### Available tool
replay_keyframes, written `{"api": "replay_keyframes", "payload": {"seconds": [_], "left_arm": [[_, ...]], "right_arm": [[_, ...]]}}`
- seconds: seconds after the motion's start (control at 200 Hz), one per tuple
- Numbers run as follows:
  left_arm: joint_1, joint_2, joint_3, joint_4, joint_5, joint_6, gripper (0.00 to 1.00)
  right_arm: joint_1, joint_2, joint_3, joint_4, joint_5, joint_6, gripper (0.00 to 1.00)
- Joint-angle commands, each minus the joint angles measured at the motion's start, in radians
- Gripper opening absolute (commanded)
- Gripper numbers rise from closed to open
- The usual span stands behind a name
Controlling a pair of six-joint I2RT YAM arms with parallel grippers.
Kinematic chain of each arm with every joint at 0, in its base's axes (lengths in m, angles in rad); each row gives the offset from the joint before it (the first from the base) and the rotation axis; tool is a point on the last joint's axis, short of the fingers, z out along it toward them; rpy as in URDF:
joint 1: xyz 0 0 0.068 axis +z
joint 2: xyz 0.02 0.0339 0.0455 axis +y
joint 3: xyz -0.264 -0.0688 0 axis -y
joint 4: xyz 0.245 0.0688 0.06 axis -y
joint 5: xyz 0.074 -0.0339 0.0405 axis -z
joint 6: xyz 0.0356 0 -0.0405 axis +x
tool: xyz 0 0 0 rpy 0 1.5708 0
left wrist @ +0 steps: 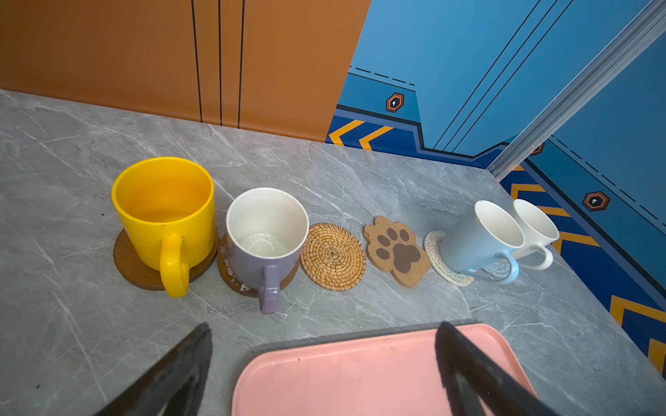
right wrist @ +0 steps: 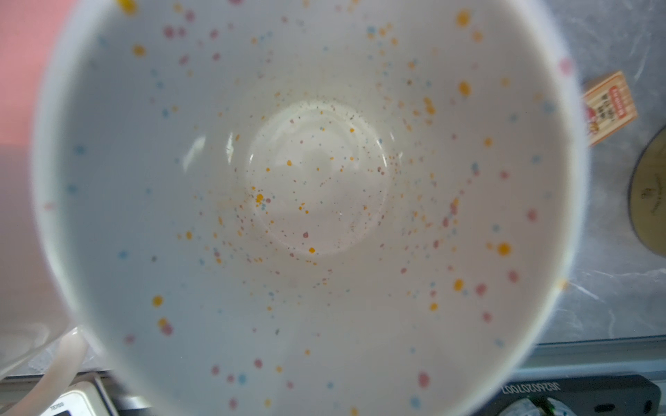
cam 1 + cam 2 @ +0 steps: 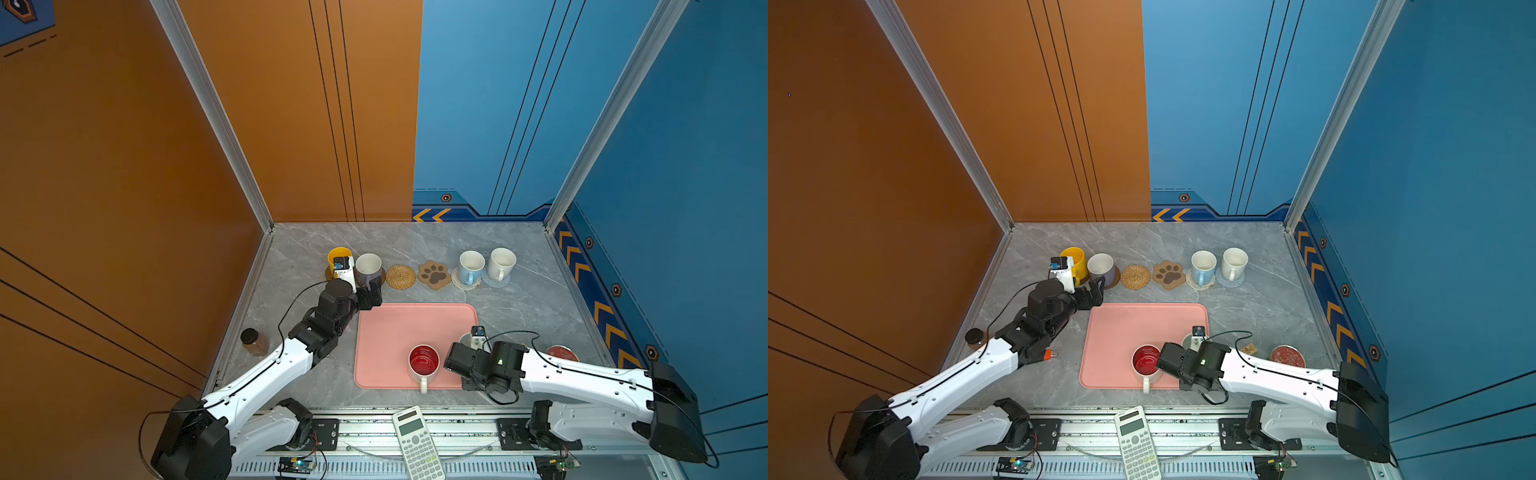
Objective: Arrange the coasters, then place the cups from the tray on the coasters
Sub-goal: 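Lift the speckled mug with the right gripper and carry it toward the paw coaster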
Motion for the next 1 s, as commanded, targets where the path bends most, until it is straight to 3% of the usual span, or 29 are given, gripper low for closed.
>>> {"api": "replay_keyframes", "payload": {"seconds": [0.0,0.541,0.996], "left_arm": [[0.012,-0.020,-0.015,-0.010,0.003,-0.001,0.97],[0.017,-0.032,-0.017,-0.023,0.001,0.001,0.97],[0.026,-0.052,-0.022,-0.056,-0.017,0.006,0.97]], "right_arm": [[-0.017,-0.004,0.062,-0.023,0.079,-0.043,0.00],[-0.176,0.083,0.235,-0.041,0.038,-0.280,0.00],[-0.340,0.314,0.536,-0.041,0.065,-0.558,0.00]]}}
